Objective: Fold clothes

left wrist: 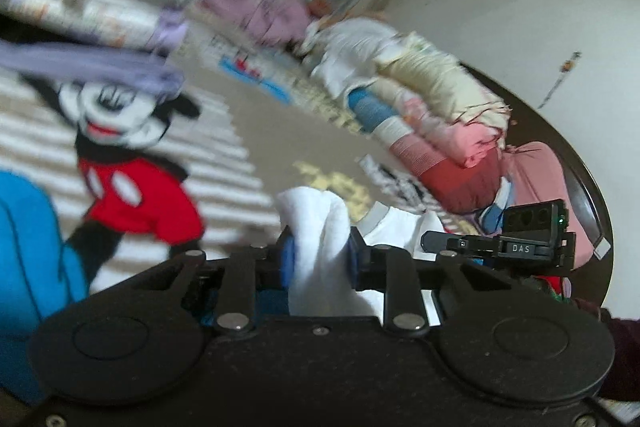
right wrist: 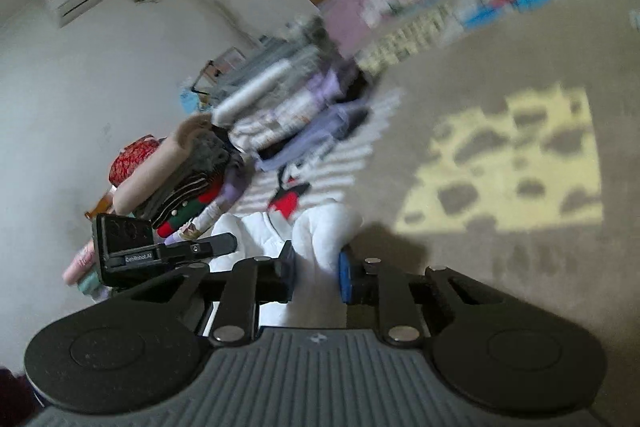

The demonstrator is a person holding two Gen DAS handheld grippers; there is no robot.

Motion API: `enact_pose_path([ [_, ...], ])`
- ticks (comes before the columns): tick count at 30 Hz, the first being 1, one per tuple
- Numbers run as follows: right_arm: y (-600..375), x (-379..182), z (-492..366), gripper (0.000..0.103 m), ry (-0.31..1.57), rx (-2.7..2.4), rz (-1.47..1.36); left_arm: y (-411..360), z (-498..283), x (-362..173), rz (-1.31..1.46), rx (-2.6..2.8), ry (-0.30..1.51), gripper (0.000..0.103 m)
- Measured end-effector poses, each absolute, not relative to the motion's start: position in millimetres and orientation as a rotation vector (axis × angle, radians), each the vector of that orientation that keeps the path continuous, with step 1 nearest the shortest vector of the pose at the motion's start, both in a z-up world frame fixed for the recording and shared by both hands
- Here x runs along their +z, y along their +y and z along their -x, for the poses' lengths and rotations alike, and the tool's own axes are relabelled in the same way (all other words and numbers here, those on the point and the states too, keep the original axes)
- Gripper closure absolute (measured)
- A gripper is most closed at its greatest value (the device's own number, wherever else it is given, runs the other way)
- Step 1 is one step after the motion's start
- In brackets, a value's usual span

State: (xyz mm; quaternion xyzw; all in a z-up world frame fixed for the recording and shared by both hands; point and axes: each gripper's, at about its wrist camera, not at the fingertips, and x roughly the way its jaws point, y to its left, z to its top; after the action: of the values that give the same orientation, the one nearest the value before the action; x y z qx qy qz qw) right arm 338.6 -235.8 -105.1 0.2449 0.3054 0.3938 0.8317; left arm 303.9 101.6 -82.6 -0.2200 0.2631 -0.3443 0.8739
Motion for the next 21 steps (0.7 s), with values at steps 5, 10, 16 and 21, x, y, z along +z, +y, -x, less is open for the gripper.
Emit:
enact_pose_path([
  [5, -230, -65, -308, 0.081, 0.516, 0.861, -0.373, 97, -268, -58, 0.391, -0.750, 0.391, 0.079],
  [10, -227, -33, -269, 0.081, 0.424, 0.882, -0.262, 92, -225, -39, 0.271, -0.770, 0.306, 0.080],
  [16, -220, -14, -213, 0.081, 0.368, 0.889, -0.149, 85, -175, -25, 0.163, -0.788, 0.276, 0.079],
  [21, -217, -7, -169, 0.081, 0.346, 0.870, -0.070, 74, -131, -23, 0.049, -0.784, 0.280, 0.079],
])
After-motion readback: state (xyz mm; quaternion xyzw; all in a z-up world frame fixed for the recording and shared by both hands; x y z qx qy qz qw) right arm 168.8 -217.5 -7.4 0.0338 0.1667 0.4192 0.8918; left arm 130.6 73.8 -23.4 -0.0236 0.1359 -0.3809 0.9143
